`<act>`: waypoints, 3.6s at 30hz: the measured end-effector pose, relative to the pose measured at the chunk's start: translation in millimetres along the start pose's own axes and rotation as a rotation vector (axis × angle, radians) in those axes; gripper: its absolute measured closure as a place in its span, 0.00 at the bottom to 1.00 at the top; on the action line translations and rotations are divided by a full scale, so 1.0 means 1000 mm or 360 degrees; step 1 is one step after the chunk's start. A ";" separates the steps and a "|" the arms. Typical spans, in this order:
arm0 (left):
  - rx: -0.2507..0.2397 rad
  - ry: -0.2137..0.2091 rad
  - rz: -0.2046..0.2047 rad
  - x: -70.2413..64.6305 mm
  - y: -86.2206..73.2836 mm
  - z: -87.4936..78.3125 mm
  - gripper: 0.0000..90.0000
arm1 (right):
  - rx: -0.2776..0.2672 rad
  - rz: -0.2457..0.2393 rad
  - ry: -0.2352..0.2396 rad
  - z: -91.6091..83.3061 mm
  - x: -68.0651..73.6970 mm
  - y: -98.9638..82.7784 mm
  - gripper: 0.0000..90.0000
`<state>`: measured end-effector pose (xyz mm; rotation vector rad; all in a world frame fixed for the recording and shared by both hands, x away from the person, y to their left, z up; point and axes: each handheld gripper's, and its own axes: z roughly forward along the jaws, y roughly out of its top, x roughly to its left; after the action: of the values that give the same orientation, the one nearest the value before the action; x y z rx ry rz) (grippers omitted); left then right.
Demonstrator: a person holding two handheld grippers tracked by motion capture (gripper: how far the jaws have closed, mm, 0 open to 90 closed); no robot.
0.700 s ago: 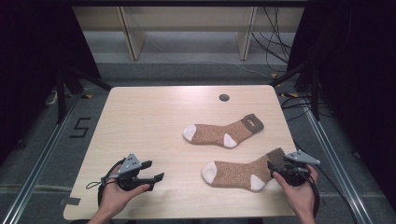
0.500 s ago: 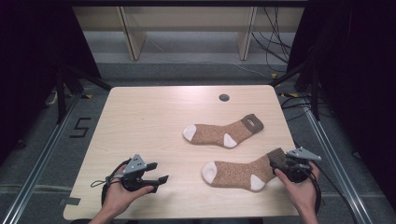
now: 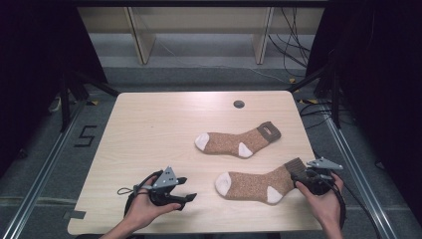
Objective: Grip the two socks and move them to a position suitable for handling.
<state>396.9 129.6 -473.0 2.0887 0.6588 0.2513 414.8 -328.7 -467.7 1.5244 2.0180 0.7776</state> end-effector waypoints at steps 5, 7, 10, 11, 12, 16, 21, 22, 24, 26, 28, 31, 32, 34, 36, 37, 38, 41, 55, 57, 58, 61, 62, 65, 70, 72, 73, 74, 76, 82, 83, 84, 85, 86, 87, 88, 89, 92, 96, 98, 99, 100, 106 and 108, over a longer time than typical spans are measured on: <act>0.0013 -0.0096 0.0031 -0.005 0.015 0.013 0.41 | 0.0028 -0.0051 0.0025 0.000 0.000 0.003 0.40; 0.0025 -0.0101 0.0023 -0.005 0.019 0.019 0.41 | 0.0021 -0.0006 0.0044 0.000 0.005 0.004 0.41; 0.0024 -0.0100 0.0038 -0.004 0.022 0.023 0.41 | 0.0039 -0.0084 0.0106 0.002 0.022 0.010 0.43; 0.0017 -0.0097 0.0033 -0.004 0.021 0.023 0.41 | 0.0103 -0.0145 0.0162 0.006 0.033 0.013 0.45; 0.0017 -0.0097 0.0033 -0.004 0.021 0.023 0.41 | 0.0123 -0.0136 0.0191 0.008 0.040 0.015 0.45; 0.0027 -0.0090 0.0031 -0.003 0.019 0.021 0.42 | 0.0158 -0.0207 0.0255 0.014 0.058 0.018 0.45; 0.0016 -0.0080 0.0027 -0.003 0.016 0.017 0.41 | 0.0225 -0.0304 0.0304 0.019 0.080 0.018 0.45; 0.0031 -0.0087 0.0025 -0.001 0.015 0.015 0.41 | 0.0240 -0.0286 0.0298 0.021 0.084 0.018 0.44; 0.0020 -0.0069 0.0016 0.000 0.013 0.014 0.41 | 0.0257 -0.0278 0.0295 0.022 0.084 0.018 0.43; 0.0020 -0.0063 0.0001 0.001 0.012 0.014 0.41 | 0.0253 -0.0305 0.0299 0.023 0.082 0.018 0.41; 0.0014 -0.0058 -0.0006 0.002 0.010 0.014 0.41 | 0.0284 -0.0250 0.0299 0.022 0.083 0.018 0.40; 0.0014 -0.0060 -0.0014 0.002 0.010 0.014 0.41 | 0.0273 -0.0288 0.0316 0.025 0.079 0.018 0.40; 0.0017 -0.0063 -0.0013 0.003 0.009 0.014 0.41 | 0.0289 -0.0267 0.0308 0.025 0.080 0.017 0.40; 0.0017 -0.0056 -0.0020 0.002 0.009 0.013 0.41 | 0.0294 -0.0274 0.0297 0.027 0.081 0.017 0.40; 0.0015 -0.0073 -0.0021 0.002 0.009 0.012 0.41 | 0.0295 -0.0271 0.0301 0.029 0.080 0.016 0.42; 0.0000 -0.0057 -0.0014 0.002 0.008 0.012 0.41 | 0.0305 -0.0253 0.0303 0.029 0.081 0.015 0.44; 0.0004 -0.0048 -0.0013 0.002 0.008 0.011 0.41 | 0.0291 -0.0251 0.0304 0.029 0.080 0.015 0.46; -0.0005 -0.0040 -0.0026 0.003 0.007 0.009 0.41 | 0.0282 -0.0235 0.0298 0.029 0.081 0.014 0.56; -0.0018 -0.0006 -0.0069 0.010 0.000 0.001 0.41 | 0.0332 -0.0149 0.0348 0.028 0.084 0.023 0.86; -0.0027 -0.0015 -0.0081 0.012 0.000 0.000 0.41 | 0.0305 -0.0129 0.0348 0.027 0.085 0.023 0.86; -0.0033 -0.0004 -0.0078 0.012 0.000 -0.001 0.41 | 0.0303 -0.0119 0.0348 0.025 0.086 0.024 0.87; -0.0041 -0.0002 -0.0081 0.013 0.001 -0.005 0.41 | 0.0280 -0.0116 0.0386 0.014 0.097 0.033 0.87; -0.0066 0.0017 -0.0095 0.015 0.002 -0.009 0.41 | 0.0260 -0.0124 0.0417 0.012 0.100 0.036 0.87; -0.0078 0.0042 -0.0105 0.017 0.004 -0.016 0.42 | 0.0232 -0.0130 0.0425 0.005 0.110 0.042 0.87; -0.0159 0.0107 -0.0140 0.027 0.006 -0.038 0.43 | 0.0142 -0.0185 0.0486 -0.006 0.135 0.060 0.87; -0.0197 0.0146 -0.0169 0.035 0.004 -0.050 0.43 | 0.0100 -0.0227 0.0528 -0.006 0.151 0.070 0.87; -0.0197 0.0146 -0.0169 0.035 0.004 -0.050 0.43 | 0.0100 -0.0227 0.0528 -0.006 0.151 0.070 0.87; -0.0210 0.0160 -0.0184 0.037 0.004 -0.054 0.43 | 0.0099 -0.0237 0.0544 -0.006 0.157 0.073 0.87; -0.0216 0.0184 -0.0197 0.041 0.002 -0.061 0.43 | 0.0085 -0.0252 0.0570 -0.005 0.170 0.079 0.87; -0.0268 0.0233 -0.0254 0.047 -0.004 -0.074 0.44 | 0.0082 -0.0327 0.0667 0.002 0.223 0.095 0.87; -0.0265 0.0240 -0.0262 0.048 -0.006 -0.076 0.44 | 0.0082 -0.0327 0.0667 0.002 0.223 0.095 0.87; -0.0259 0.0252 -0.0273 0.048 -0.010 -0.078 0.45 | 0.0094 -0.0342 0.0676 0.006 0.237 0.097 0.87; -0.0241 0.0249 -0.0276 0.048 -0.012 -0.078 0.45 | 0.0096 -0.0356 0.0683 0.009 0.244 0.098 0.87; -0.0241 0.0249 -0.0276 0.048 -0.012 -0.078 0.45 | 0.0096 -0.0356 0.0683 0.009 0.244 0.098 0.87; -0.0199 0.0260 -0.0295 0.048 -0.017 -0.079 0.46 | 0.0111 -0.0352 0.0694 0.013 0.256 0.099 0.87; -0.0199 0.0260 -0.0295 0.048 -0.017 -0.079 0.47 | 0.0117 -0.0348 0.0698 0.016 0.262 0.099 0.87; -0.0167 0.0271 -0.0300 0.047 -0.019 -0.079 0.47 | 0.0117 -0.0348 0.0698 0.016 0.262 0.099 0.87; -0.0066 0.0267 -0.0352 0.050 -0.031 -0.074 0.47 | 0.0147 -0.0339 0.0718 0.030 0.281 0.096 0.86; 0.0027 0.0275 -0.0372 0.050 -0.038 -0.068 0.48 | 0.0187 -0.0351 0.0721 0.044 0.291 0.090 0.84; 0.0150 0.0261 -0.0353 0.052 -0.041 -0.066 0.49 | 0.0221 -0.0349 0.0722 0.051 0.295 0.085 0.81; 0.0234 0.0268 -0.0345 0.052 -0.044 -0.062 0.50 | 0.0248 -0.0353 0.0735 0.058 0.296 0.079 0.73; 0.0234 0.0268 -0.0345 0.052 -0.044 -0.062 0.50 | 0.0251 -0.0356 0.0753 0.060 0.296 0.077 0.69; 0.0321 0.0293 -0.0308 0.049 -0.046 -0.063 0.53 | 0.0144 -0.0238 0.0749 0.038 0.264 0.097 0.55; 0.0335 0.0301 -0.0301 0.049 -0.046 -0.069 0.54 | 0.0085 -0.0269 0.0713 0.035 0.251 0.103 0.56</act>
<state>393.0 226.0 -474.5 2.2002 1.0285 0.2843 445.5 -59.3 -432.3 1.2649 2.4678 1.0761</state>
